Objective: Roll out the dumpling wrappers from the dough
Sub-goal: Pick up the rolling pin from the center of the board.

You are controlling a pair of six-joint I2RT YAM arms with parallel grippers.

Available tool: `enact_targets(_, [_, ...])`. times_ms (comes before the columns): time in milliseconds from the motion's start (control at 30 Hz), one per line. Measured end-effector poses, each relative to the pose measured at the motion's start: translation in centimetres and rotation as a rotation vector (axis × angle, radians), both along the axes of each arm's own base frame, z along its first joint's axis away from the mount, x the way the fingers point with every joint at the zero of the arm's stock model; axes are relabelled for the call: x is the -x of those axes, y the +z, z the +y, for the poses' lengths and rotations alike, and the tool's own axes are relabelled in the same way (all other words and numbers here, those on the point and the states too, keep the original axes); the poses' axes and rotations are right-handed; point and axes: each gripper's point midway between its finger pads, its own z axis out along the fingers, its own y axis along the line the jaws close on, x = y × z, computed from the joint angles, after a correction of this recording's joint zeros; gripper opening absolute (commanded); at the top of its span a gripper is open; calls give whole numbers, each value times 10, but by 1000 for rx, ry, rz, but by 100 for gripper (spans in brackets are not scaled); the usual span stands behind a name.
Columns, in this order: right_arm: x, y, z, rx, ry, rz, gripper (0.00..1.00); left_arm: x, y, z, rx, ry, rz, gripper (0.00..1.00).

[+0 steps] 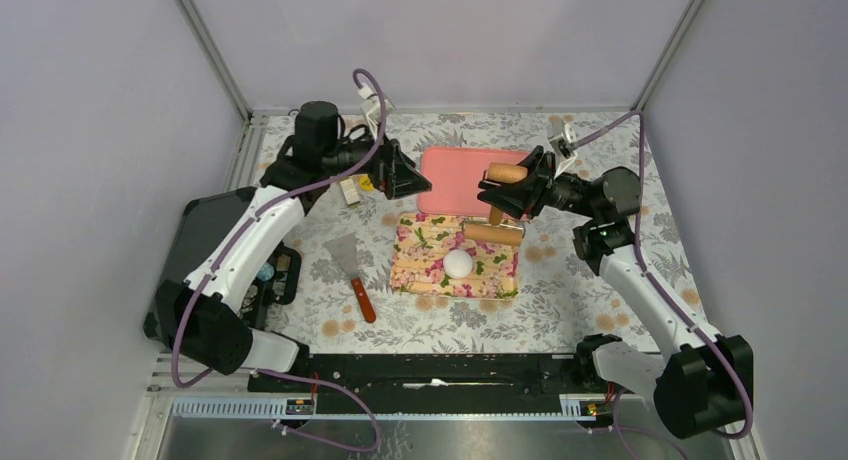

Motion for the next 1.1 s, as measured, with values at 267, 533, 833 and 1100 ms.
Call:
enact_targets(267, [-15, -41, -5, 119, -108, -53, 0, -52, -59, 51, -275, 252, -101, 99])
enact_targets(533, [-17, -88, 5, 230, -71, -38, 0, -52, -151, 65, -468, 199, -18, 99])
enact_targets(833, [-8, -68, 13, 157, -66, 46, 0, -7, -109, 24, -268, -31, -66, 99])
enact_targets(1100, [-35, -37, 6, -79, -71, 313, 0, 56, -67, -30, -98, -291, -34, 99])
